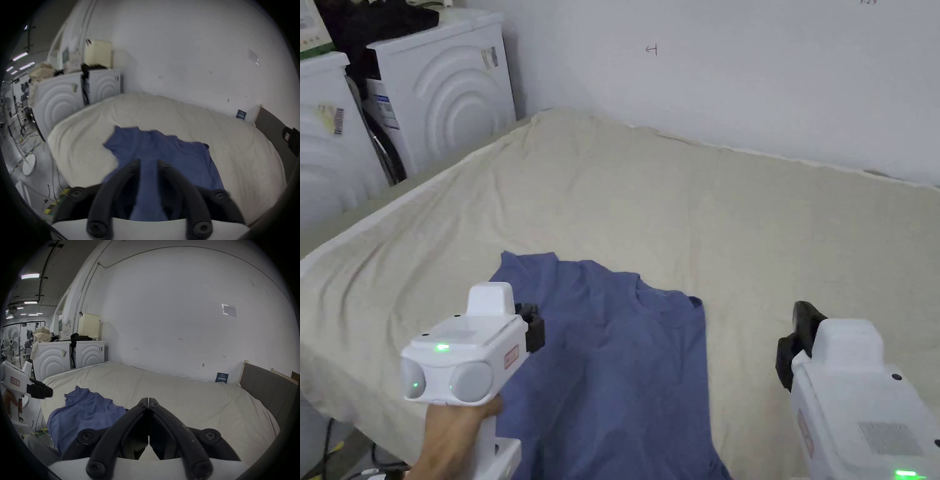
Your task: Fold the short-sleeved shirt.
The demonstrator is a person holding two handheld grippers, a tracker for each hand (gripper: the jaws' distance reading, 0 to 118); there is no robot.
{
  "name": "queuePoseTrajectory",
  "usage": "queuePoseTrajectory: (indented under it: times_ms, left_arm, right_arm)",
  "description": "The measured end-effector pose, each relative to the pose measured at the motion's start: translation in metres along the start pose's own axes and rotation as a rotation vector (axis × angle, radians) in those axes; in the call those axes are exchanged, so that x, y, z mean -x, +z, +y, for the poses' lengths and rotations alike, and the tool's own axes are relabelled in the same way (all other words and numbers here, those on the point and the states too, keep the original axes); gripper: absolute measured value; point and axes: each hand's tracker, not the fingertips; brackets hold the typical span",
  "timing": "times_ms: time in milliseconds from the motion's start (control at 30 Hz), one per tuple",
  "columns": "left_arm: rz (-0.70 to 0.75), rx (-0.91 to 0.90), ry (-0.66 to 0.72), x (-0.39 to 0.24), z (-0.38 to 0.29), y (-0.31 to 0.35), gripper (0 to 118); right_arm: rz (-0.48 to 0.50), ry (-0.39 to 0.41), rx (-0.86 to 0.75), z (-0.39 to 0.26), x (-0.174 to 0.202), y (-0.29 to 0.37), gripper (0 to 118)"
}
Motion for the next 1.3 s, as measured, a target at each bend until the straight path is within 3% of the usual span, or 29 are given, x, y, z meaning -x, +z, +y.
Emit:
queuePoseTrajectory:
  times_ms: [33, 67, 100, 200, 400, 467, 533, 633, 667, 700, 733, 767, 867, 1067, 1300]
  left_arm:
    - [-0.02, 0.026, 0.012, -0.006, 0.001, -0.01, 73]
    - [-0.042, 0.075, 0.035, -0.013, 0.002, -0.023, 95]
    - [-0.068, 0.13, 0.055, -0.018, 0.002, -0.037, 108]
    - [-0.086, 0.252, 0.102, -0.037, -0.002, -0.071, 118]
    - [-0.063, 0.414, 0.039, -0.073, -0.024, -0.127, 117]
    - [-0.061, 0.46, 0.034, -0.083, -0.032, -0.138, 105]
    - [-0.042, 0.526, 0.01, -0.091, -0.041, -0.15, 66]
    - [0.026, 0.47, -0.082, -0.104, -0.048, -0.144, 59]
    - [0.027, 0.473, -0.098, -0.107, -0.049, -0.142, 50]
    - [0.008, 0.463, -0.097, -0.108, -0.051, -0.141, 37]
    - [0.005, 0.463, -0.102, -0.109, -0.051, -0.14, 13]
    - [0.005, 0.456, -0.106, -0.109, -0.05, -0.139, 6]
    - [-0.034, 0.43, -0.071, -0.099, -0.046, -0.13, 4]
    - [-0.22, 0.29, 0.173, -0.071, -0.004, -0.066, 4]
    - [-0.391, 0.082, 0.091, -0.118, 0.083, 0.003, 4]
  right_arm:
    - [-0.008, -0.001, 0.006, -0.001, -0.004, -0.001, 1]
    - [-0.018, -0.002, 0.012, -0.002, -0.009, -0.003, 1]
    - [-0.028, -0.002, 0.017, -0.003, -0.013, -0.004, 1]
    - [-0.055, 0.0, 0.032, -0.006, -0.025, -0.006, 1]
    - [-0.099, 0.008, 0.061, -0.016, -0.049, -0.008, 1]
    - [-0.113, 0.011, 0.074, -0.02, -0.056, -0.009, 1]
    - [-0.125, 0.007, 0.085, -0.024, -0.062, -0.009, 1]
    - [-0.137, -0.002, 0.104, -0.029, -0.071, -0.007, 1]
    - [-0.143, -0.005, 0.106, -0.03, -0.073, -0.006, 1]
    - [-0.148, -0.009, 0.106, -0.03, -0.074, -0.006, 1]
    - [-0.151, -0.012, 0.106, -0.031, -0.076, -0.004, 1]
    - [-0.154, -0.017, 0.106, -0.032, -0.08, -0.001, 1]
    - [-0.162, -0.035, 0.101, -0.031, -0.087, 0.005, 1]
    - [-0.174, -0.044, 0.08, -0.027, -0.098, 0.02, 1]
    - [-0.207, -0.08, 0.053, -0.022, -0.119, 0.037, 1]
